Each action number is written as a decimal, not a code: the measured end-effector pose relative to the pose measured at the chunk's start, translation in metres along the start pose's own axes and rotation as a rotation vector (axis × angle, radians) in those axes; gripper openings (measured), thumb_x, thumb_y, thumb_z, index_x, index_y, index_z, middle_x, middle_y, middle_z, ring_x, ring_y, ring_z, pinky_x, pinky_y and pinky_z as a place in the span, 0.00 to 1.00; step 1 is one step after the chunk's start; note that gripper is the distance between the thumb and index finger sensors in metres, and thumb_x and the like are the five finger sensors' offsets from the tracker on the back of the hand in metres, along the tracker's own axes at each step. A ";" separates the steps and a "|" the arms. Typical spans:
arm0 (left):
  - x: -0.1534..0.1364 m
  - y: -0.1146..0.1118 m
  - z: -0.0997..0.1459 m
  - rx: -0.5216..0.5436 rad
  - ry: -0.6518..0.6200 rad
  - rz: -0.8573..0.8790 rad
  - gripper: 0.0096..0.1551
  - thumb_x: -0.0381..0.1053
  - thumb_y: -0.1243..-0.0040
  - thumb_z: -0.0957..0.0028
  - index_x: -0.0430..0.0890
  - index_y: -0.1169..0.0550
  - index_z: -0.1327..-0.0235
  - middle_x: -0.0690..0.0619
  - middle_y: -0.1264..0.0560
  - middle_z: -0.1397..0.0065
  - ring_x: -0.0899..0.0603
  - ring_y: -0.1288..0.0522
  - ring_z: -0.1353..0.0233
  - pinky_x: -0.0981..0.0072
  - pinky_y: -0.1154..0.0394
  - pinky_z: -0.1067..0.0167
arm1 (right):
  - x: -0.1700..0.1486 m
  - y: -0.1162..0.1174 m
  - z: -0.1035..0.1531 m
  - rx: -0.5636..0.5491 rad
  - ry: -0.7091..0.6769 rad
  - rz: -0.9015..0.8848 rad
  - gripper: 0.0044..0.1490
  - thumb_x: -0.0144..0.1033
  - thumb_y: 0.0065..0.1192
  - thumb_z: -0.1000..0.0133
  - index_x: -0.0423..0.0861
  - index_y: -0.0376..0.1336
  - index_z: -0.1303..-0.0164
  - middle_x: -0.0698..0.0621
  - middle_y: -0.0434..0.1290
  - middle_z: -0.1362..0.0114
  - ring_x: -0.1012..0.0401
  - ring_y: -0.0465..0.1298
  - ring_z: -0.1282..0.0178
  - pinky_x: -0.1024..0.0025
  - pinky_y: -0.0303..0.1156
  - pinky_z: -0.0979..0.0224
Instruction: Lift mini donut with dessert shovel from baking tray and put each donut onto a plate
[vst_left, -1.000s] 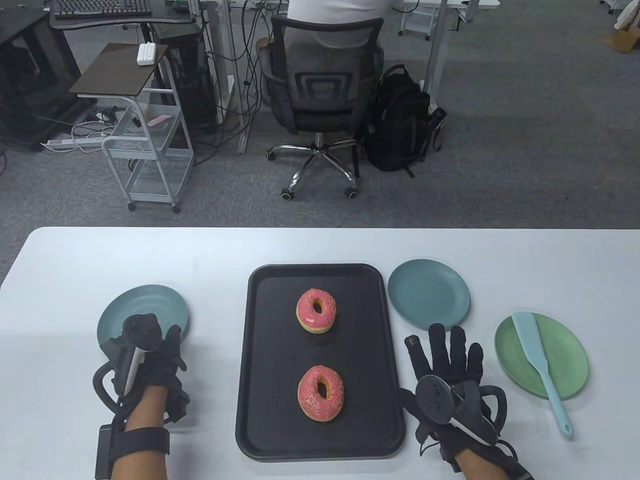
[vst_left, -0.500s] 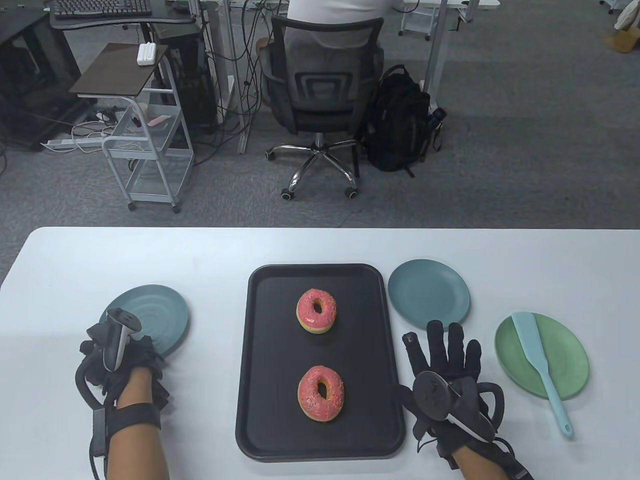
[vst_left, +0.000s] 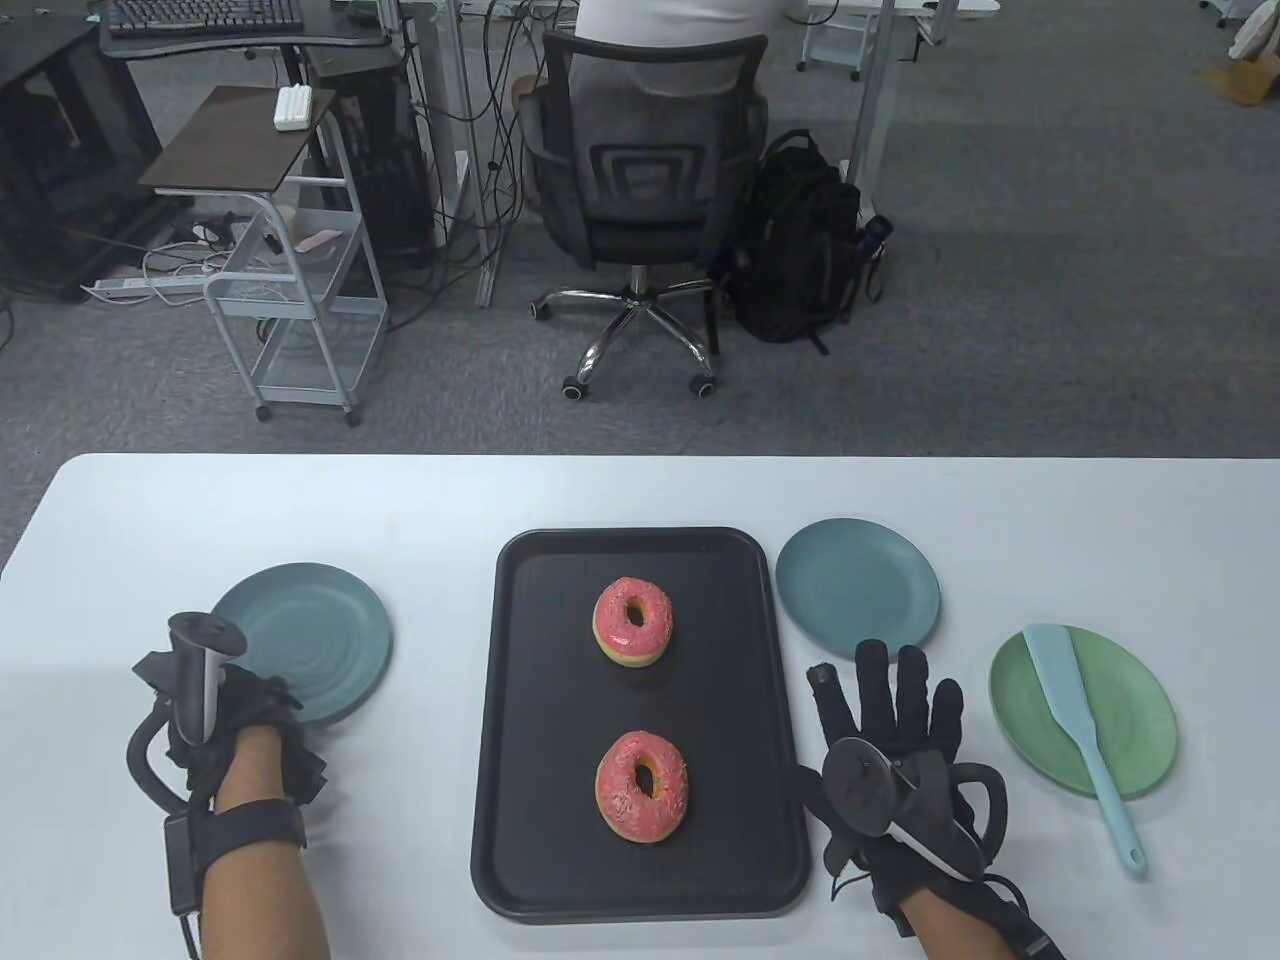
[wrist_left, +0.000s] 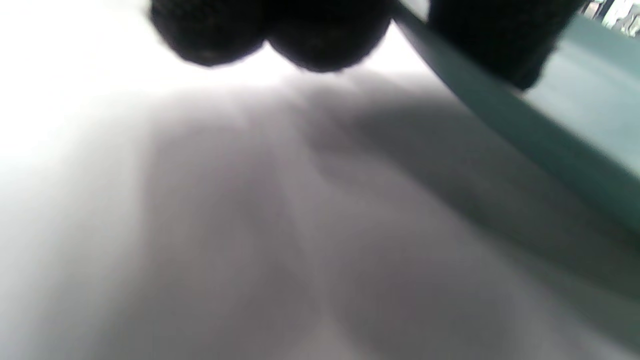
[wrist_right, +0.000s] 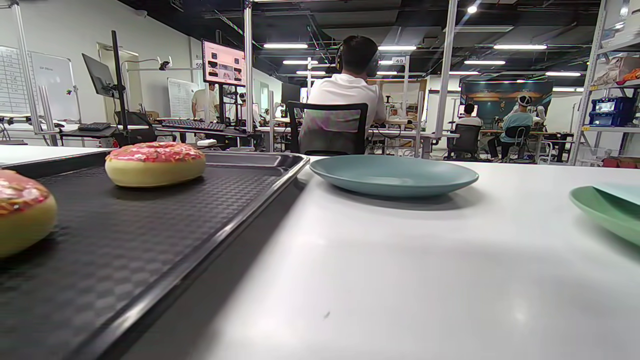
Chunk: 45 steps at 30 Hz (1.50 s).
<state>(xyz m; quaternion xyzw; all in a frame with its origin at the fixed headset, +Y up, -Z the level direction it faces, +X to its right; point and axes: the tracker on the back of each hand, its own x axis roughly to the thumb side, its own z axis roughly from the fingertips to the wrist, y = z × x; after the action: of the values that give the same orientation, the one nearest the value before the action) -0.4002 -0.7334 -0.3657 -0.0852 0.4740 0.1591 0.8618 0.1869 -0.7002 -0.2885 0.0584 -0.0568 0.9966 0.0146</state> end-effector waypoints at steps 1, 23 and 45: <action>-0.001 0.003 0.001 0.014 -0.005 0.012 0.43 0.57 0.30 0.52 0.43 0.36 0.28 0.50 0.23 0.38 0.57 0.15 0.61 0.67 0.13 0.63 | 0.000 0.000 0.000 0.001 0.000 0.000 0.63 0.76 0.47 0.57 0.57 0.34 0.17 0.41 0.26 0.11 0.36 0.26 0.15 0.32 0.21 0.25; 0.049 0.034 0.127 -0.322 -0.591 0.429 0.23 0.54 0.37 0.47 0.49 0.23 0.40 0.51 0.17 0.49 0.50 0.11 0.67 0.63 0.11 0.67 | -0.015 -0.018 0.011 -0.065 0.040 -0.077 0.62 0.75 0.46 0.56 0.56 0.35 0.17 0.40 0.26 0.11 0.36 0.26 0.15 0.32 0.21 0.25; 0.048 -0.061 0.225 -0.632 -0.857 0.337 0.23 0.55 0.38 0.47 0.49 0.23 0.41 0.51 0.16 0.51 0.51 0.11 0.69 0.64 0.12 0.69 | -0.037 -0.013 0.009 -0.027 0.118 -0.101 0.62 0.75 0.46 0.57 0.56 0.36 0.17 0.40 0.26 0.11 0.35 0.26 0.16 0.32 0.20 0.26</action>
<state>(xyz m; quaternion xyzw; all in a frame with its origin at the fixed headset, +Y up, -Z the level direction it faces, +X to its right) -0.1768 -0.7142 -0.2857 -0.1899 0.0174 0.4495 0.8727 0.2254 -0.6894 -0.2825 0.0020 -0.0660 0.9954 0.0690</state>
